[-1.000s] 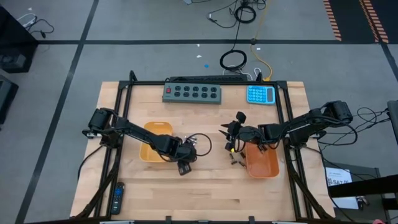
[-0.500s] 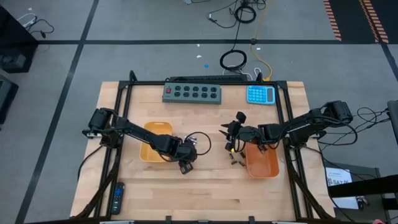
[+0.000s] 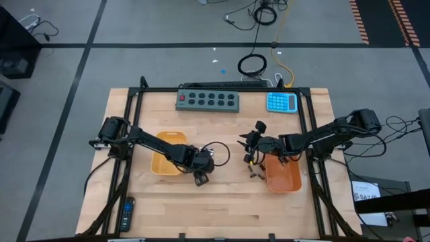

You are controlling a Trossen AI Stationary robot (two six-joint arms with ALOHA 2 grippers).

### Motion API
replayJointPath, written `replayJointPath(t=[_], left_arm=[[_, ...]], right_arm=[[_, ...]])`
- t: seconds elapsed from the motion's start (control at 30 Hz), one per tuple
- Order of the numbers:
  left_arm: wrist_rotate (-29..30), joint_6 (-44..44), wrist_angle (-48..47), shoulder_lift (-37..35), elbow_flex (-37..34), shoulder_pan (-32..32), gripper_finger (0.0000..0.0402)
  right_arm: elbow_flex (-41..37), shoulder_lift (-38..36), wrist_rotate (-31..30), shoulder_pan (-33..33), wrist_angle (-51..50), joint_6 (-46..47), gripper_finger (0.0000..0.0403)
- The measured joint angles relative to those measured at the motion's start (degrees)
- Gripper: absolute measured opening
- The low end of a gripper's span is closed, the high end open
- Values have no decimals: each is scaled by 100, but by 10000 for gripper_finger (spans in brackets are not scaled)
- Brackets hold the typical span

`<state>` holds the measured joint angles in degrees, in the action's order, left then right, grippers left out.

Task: Sort batteries
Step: Put the silver battery into the yellow bin

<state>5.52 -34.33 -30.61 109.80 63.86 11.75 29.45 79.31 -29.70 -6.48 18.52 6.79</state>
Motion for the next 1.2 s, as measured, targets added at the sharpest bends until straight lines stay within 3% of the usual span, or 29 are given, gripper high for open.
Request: replayJointPath(t=[0.1, 0.27, 0.57, 0.83, 0.97, 1.2], left_arm=[[64, 153, -18, 8, -4, -2, 136], [200, 309, -19, 11, -13, -4, 47], [225, 377, -202, -81, 158, 19, 47], [645, 503, -426, -927, 238, 73, 47], [651, 478, -1085, -1551, 236, 69, 47], [564, -447, -3734, -2412, 115, 33, 47]], right_arm=[[0, 0, -1, 0, -17, 0, 114], [0, 0, -1, 0, -15, 0, 114], [0, 0, -1, 0, -11, 66, 114], [2, 0, -60, 0, 38, 61, 114], [-26, 0, -56, 0, 90, 66, 114], [-140, 2, -26, 0, 95, 98, 114]])
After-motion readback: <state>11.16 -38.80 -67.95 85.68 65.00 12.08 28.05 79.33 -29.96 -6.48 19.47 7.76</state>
